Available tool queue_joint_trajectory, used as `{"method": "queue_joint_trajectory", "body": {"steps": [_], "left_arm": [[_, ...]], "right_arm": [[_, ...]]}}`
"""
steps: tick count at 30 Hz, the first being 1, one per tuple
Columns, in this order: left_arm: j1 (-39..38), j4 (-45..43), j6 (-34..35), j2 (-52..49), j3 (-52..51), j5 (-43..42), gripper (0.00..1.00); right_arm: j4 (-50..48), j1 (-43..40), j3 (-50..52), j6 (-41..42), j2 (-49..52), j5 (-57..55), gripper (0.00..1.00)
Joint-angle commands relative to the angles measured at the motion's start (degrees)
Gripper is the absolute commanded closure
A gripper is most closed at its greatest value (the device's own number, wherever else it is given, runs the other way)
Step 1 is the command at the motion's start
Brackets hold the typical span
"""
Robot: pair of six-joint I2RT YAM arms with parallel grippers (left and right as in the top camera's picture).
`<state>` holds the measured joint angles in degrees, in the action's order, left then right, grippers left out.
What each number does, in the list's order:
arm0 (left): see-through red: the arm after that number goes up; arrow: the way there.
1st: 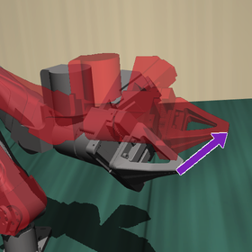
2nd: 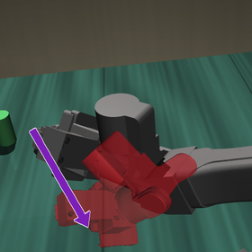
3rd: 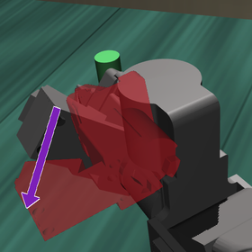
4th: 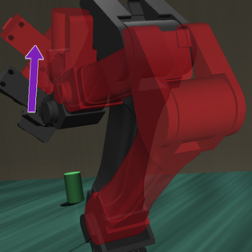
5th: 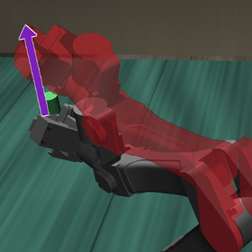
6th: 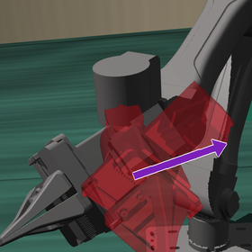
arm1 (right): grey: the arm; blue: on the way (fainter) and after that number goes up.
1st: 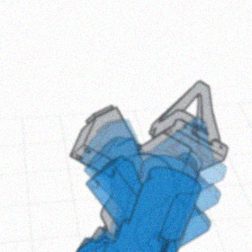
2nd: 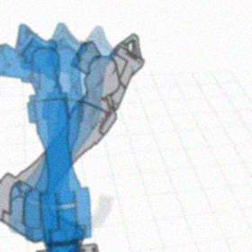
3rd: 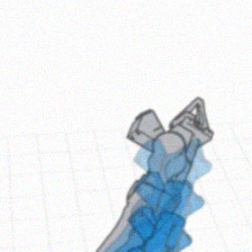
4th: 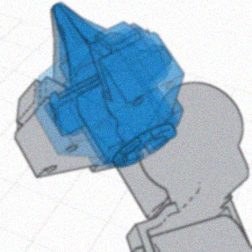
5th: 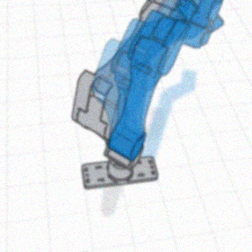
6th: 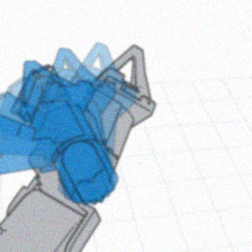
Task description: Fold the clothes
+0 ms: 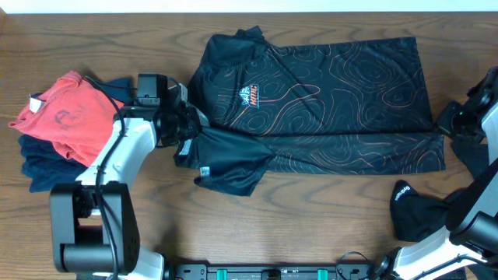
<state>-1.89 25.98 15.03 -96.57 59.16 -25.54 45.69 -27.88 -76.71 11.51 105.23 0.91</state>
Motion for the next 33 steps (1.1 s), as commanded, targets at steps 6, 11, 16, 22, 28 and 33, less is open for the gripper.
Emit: {"method": "queue_joint_trajectory", "body": {"steps": [6,11,16,22,28,33], "left_arm": [[0.35,-1.77,1.6,-0.68,0.2,4.42,0.94],[0.35,-2.29,1.6,-0.7,0.2,4.37,0.62],[0.17,4.11,1.6,-0.7,0.2,1.6,0.51],[-2.71,14.34,-2.01,-0.7,0.2,-1.49,0.51],[-10.45,15.08,-6.56,-0.7,0.2,-1.11,0.45],[-17.27,13.79,-6.93,-0.85,0.2,2.91,0.41]], "right_arm": [[-3.39,0.35,0.39,0.7,-1.03,0.04,0.96],[-4.37,0.74,0.39,0.63,-1.03,0.0,0.77],[0.61,0.72,0.57,0.42,-1.03,-1.64,0.68],[2.03,0.72,5.51,0.42,-1.03,-2.16,0.69],[-6.69,0.72,16.52,0.5,-1.03,-1.95,0.72],[-10.16,0.72,20.63,0.48,-1.03,-1.95,0.72]]}}
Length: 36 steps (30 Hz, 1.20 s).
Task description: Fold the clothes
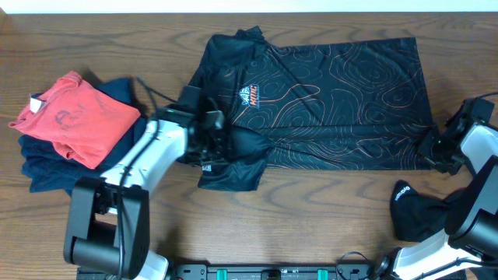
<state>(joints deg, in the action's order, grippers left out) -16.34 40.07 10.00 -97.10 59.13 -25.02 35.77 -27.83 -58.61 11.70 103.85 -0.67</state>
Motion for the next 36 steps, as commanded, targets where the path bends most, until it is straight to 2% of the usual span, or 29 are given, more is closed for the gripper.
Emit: {"method": "queue_joint_trajectory", "body": {"steps": [1,10,17,18,21,28,30,33,36], "left_arm": [[-3.85,-0.55,-1.92,-0.39,0.22,2.67,0.41],[-13.66,-4.63,-2.05,-3.37,0.22,2.84,0.41],[-18.03,-5.25,-2.03,-7.82,0.22,2.84,0.42],[-18.32,-5.27,-2.03,-8.26,0.22,2.86,0.49],[-18.45,-5.27,-2.03,-8.48,0.31,5.03,0.93],[-14.6,-0.66,-2.16,-5.99,6.64,15.98,0.94],[-12.85,-0.33,-2.73,-5.27,9.7,16.76,0.94],[-10.21,-1.79,-2.69,-5.01,14.51,16.72,0.94],[-8.83,-7.39,-2.71,-5.01,15.69,16.74,0.94]], "right_arm": [[-0.28,0.68,2.75,0.26,0.35,-0.37,0.72],[-0.26,0.68,2.82,0.28,0.35,-0.33,0.72],[-0.31,0.68,2.82,0.48,0.35,-0.33,0.72],[-0.33,0.68,2.82,0.48,0.35,-0.33,0.72],[-0.28,0.68,2.8,0.48,0.35,-0.33,0.72],[-0.22,0.68,2.82,0.48,0.35,-0.31,0.73],[-0.2,0.68,2.82,0.48,0.35,-0.24,0.73],[-0.2,0.68,2.82,0.46,0.35,0.31,0.73],[-0.22,0.68,2.82,0.46,0.35,0.31,0.73]]}}
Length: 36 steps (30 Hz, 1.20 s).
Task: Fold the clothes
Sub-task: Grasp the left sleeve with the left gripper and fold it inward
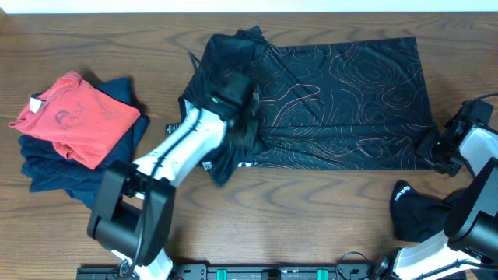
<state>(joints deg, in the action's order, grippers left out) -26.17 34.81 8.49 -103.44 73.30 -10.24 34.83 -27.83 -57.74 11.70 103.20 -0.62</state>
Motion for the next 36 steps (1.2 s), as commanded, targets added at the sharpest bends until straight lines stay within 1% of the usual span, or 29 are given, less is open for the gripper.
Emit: {"method": "queue_joint_trajectory", "body": {"steps": [1,4,5,6,7,8,9,11,16,19,20,22,23,25,27,30,31,34,36], "left_arm": [[1.36,-4.28,-1.22,1.18,1.51,1.99,0.94],[1.86,-9.77,-1.16,0.55,1.51,2.69,0.94],[2.01,-11.47,-1.14,0.5,1.51,2.84,0.89],[1.99,-12.63,-1.14,0.5,1.51,2.82,0.78],[1.99,-13.25,-1.14,0.5,1.51,2.82,0.64],[2.01,-13.27,-1.14,0.52,1.53,2.82,0.55],[1.99,-12.63,-1.14,0.5,1.51,2.82,0.5],[2.01,-9.22,-1.18,0.5,1.51,2.89,0.44],[2.08,3.85,-0.44,0.5,1.01,7.61,0.43],[3.15,9.29,4.07,0.5,-0.68,12.13,0.44],[3.76,10.14,5.75,0.5,-1.36,12.7,0.43],[5.68,10.95,8.39,0.5,-2.78,12.66,0.43],[6.88,10.82,10.03,0.5,-3.69,12.63,0.43],[9.33,10.71,13.79,0.5,-5.18,12.57,0.38],[11.45,10.01,15.47,0.5,-6.56,11.76,0.35],[13.75,5.75,15.13,0.5,-8.9,7.89,0.34],[14.32,2.84,14.23,0.5,-10.1,5.68,0.34],[14.75,-4.04,11.74,0.5,-12.83,0.07,0.34],[14.73,-6.88,11.26,0.48,-14.25,-1.33,0.34]], "right_arm": [[0.72,0.68,1.95,0.46,1.01,0.26,0.73],[0.76,0.68,1.92,0.46,1.01,0.31,0.73],[0.74,0.68,1.95,0.46,1.01,0.5,0.73],[0.72,0.68,1.92,0.46,1.01,0.81,0.73],[0.72,0.68,1.95,0.46,1.01,0.94,0.73],[0.72,0.68,1.95,0.46,1.01,0.94,0.73],[0.74,0.68,1.95,0.46,1.01,0.94,0.73],[0.74,0.68,1.95,0.46,1.01,0.92,0.73],[0.74,0.68,1.92,0.46,1.01,0.92,0.72],[0.74,0.68,1.92,0.46,1.01,0.94,0.72],[0.79,0.68,1.95,0.46,1.01,0.94,0.72],[0.87,0.68,1.92,0.46,1.01,0.96,0.69],[0.9,0.68,1.92,0.46,1.01,0.96,0.66],[0.9,0.68,1.92,0.46,1.01,1.03,0.62],[0.63,0.68,1.77,0.46,0.98,1.53,0.59],[0.52,0.63,0.48,0.44,0.98,3.74,0.6],[0.59,0.63,-0.17,0.42,0.98,4.5,0.61],[0.63,0.63,-1.42,0.37,0.98,5.7,0.62],[0.63,0.63,-1.88,-0.26,0.98,6.1,0.64]]}}
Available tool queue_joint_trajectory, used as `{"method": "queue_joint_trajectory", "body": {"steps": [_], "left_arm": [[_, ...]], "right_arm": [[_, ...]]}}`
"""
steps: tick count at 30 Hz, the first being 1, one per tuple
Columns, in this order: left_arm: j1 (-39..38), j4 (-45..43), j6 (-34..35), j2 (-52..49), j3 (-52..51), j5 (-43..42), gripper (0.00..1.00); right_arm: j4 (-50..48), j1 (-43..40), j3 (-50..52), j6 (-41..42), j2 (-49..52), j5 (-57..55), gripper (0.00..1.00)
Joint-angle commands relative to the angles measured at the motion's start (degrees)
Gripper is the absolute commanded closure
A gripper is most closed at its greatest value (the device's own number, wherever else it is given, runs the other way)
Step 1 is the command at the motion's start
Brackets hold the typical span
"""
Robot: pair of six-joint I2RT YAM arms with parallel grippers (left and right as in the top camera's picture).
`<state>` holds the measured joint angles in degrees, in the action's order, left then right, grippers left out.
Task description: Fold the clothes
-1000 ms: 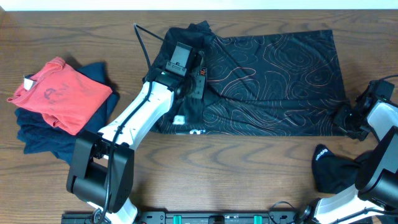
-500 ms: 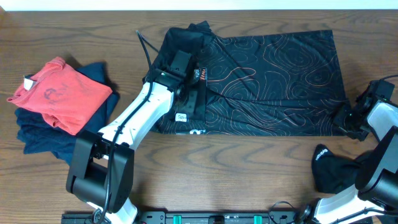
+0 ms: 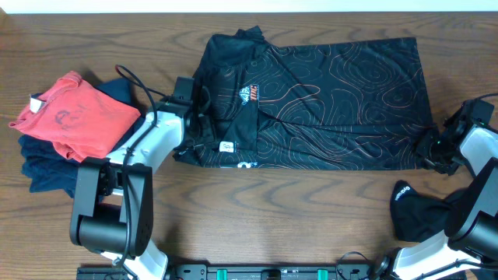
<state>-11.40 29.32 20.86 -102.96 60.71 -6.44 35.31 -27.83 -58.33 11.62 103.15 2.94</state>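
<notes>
A black shirt (image 3: 334, 93) with orange contour lines lies flat across the middle of the table, collar to the left. Its lower sleeve (image 3: 233, 140) is folded in over the body, white tag showing. My left gripper (image 3: 201, 117) sits at the shirt's left edge beside that folded sleeve and looks open, with no cloth lifted in it. My right gripper (image 3: 433, 152) is down at the shirt's lower right corner, apparently shut on the hem there.
A folded red shirt (image 3: 74, 117) lies on a pile of navy clothes (image 3: 47, 167) at the left. A crumpled black garment (image 3: 416, 210) lies near the front right, by the right arm's base.
My left gripper was over the shirt's chest with the sleeve bunched up in it. It is now back at the left edge, and the sleeve lies flat on the body. The right gripper has not moved.
At first the sleeve stuck out to the lower left, with my left gripper at it and the right gripper beside the hem. Then the sleeve was drawn inward and the right gripper held the tucked-in lower right corner. Now the sleeve rests folded on the body.
</notes>
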Motion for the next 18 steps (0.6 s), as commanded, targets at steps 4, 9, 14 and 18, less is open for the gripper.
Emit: {"method": "queue_joint_trajectory", "body": {"steps": [4,9,14,18], "left_arm": [[-0.02,-1.79,-1.09,-0.02,-3.28,-4.92,0.35],[-0.02,-1.57,-1.11,-0.02,-6.32,-4.46,0.35],[-0.02,-1.36,-1.09,-0.02,-8.44,-4.17,0.35],[-0.02,-0.37,-1.09,-0.02,-8.79,-1.4,0.35]], "right_arm": [[1.14,0.63,-1.25,-0.55,1.03,2.21,0.69],[3.78,0.63,-2.97,-1.64,0.07,3.5,0.62],[7.23,0.33,-8.17,-1.38,-3.52,0.2,0.51],[4.57,0.31,-9.97,-1.4,-4.0,-0.61,0.47]]}}
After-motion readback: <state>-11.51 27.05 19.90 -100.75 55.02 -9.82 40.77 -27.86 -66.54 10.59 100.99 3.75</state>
